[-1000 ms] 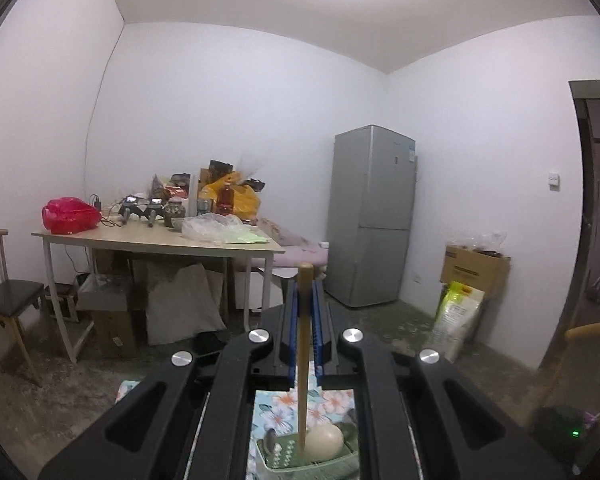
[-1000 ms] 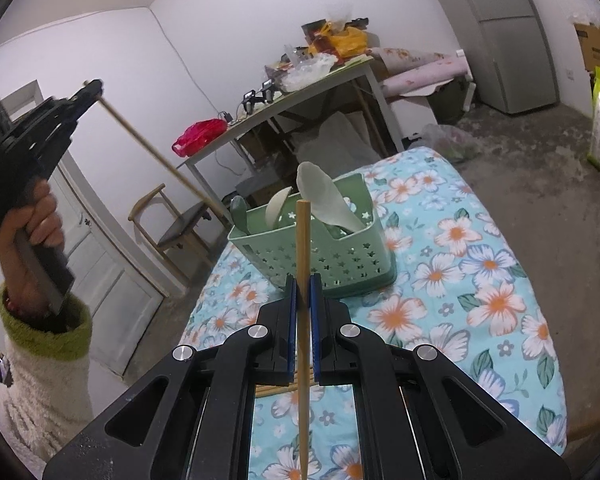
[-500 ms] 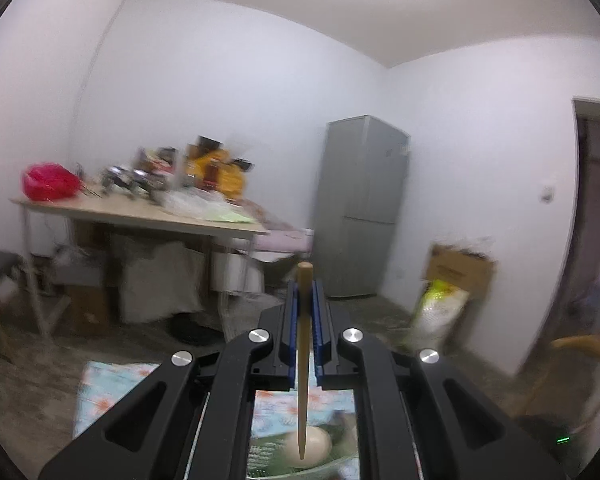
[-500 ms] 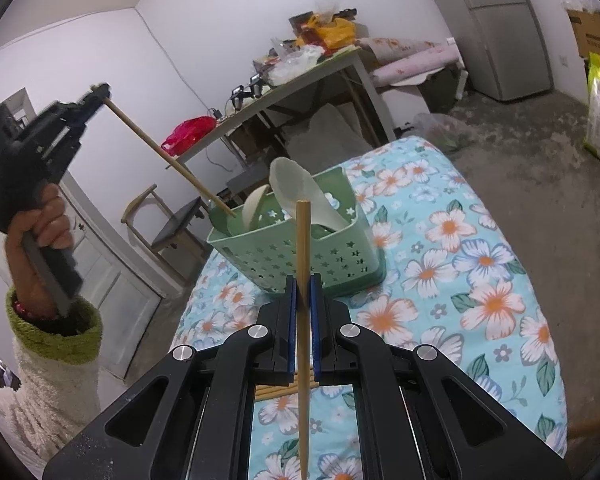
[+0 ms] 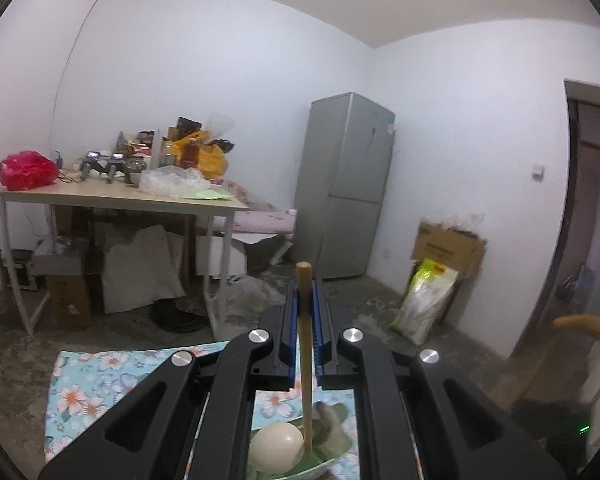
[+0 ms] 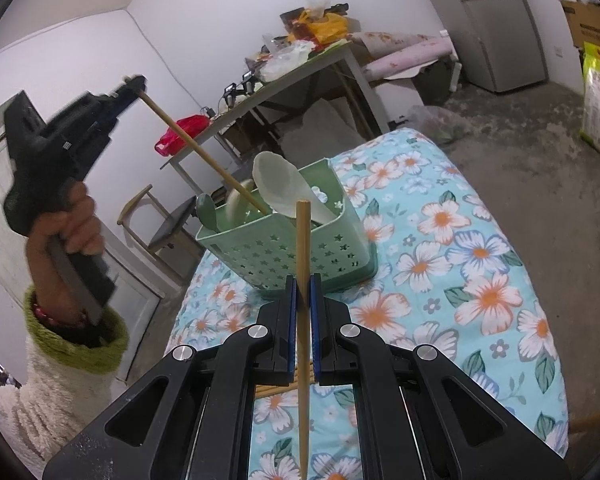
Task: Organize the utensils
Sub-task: 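Drop the chopstick into the caddy with the left gripper while the right carries its chopstick over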
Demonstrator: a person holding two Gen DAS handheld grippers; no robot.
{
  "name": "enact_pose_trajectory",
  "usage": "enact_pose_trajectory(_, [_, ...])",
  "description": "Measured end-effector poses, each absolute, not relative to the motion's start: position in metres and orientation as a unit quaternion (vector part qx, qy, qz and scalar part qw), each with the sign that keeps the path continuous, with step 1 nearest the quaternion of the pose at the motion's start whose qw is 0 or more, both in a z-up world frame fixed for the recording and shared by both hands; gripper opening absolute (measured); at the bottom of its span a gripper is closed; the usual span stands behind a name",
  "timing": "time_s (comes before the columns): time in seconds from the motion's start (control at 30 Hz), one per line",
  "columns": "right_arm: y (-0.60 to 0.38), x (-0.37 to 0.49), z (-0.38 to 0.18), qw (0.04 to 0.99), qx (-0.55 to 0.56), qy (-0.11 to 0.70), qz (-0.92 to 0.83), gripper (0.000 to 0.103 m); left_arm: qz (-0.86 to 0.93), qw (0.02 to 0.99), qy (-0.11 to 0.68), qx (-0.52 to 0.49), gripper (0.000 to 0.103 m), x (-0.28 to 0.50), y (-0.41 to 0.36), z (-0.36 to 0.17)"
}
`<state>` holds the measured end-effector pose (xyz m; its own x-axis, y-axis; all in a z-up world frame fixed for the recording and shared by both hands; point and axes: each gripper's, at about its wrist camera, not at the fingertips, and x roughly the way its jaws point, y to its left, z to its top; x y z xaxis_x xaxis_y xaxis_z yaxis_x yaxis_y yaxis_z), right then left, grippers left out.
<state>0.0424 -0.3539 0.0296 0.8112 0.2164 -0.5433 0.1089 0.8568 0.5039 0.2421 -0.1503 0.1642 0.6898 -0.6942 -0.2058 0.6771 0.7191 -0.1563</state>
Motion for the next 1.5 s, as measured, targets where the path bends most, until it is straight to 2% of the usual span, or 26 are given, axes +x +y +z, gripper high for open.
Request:
enact_pose_trajectory(0.13, [-0.355, 0.042, 0.030, 0.913, 0.267, 0.306, 0.031, 0.005, -0.317, 0.944, 0.088, 0.011, 0.006, 0.232, -0.150, 0.158])
enact_pose_trajectory(0.33, [-0.353, 0.042, 0.027, 0.911, 0.271, 0.309, 0.038, 0.005, -0.334, 0.939, 0.085, -0.007, 0.006, 0.230, -0.143, 0.160])
enact_pose_trajectory(0.5, [-0.353, 0.042, 0.028, 0.911, 0.271, 0.308, 0.036, 0.005, -0.342, 0.934, 0.104, -0.009, 0.006, 0.237, -0.147, 0.151])
enact_pose_trajectory(0.67, [-0.354, 0.042, 0.034, 0.914, 0.270, 0.302, 0.036, 0.005, -0.344, 0.924, 0.164, -0.022, 0.006, 0.256, -0.151, 0.128])
enact_pose_trajectory(0.73, [-0.356, 0.042, 0.038, 0.916, 0.266, 0.298, 0.037, 0.005, -0.345, 0.919, 0.186, -0.035, 0.009, 0.262, -0.148, 0.122])
enact_pose_trajectory(0.8, [-0.357, 0.042, 0.043, 0.919, 0.261, 0.294, 0.038, 0.005, -0.342, 0.918, 0.196, -0.049, 0.023, 0.265, -0.142, 0.118])
enact_pose_trajectory(0.87, [-0.358, 0.043, 0.048, 0.922, 0.255, 0.288, 0.040, 0.005, -0.335, 0.918, 0.204, -0.060, 0.029, 0.266, -0.134, 0.114])
enact_pose_trajectory(1.2, [-0.354, 0.059, 0.110, 0.955, 0.203, 0.207, 0.056, 0.005, -0.306, 0.922, 0.220, -0.088, 0.029, 0.247, -0.089, 0.102])
enact_pose_trajectory(1.5, [-0.334, 0.106, 0.166, 0.982, 0.130, 0.117, 0.071, 0.005, -0.277, 0.921, 0.250, -0.115, 0.037, 0.188, -0.024, 0.066])
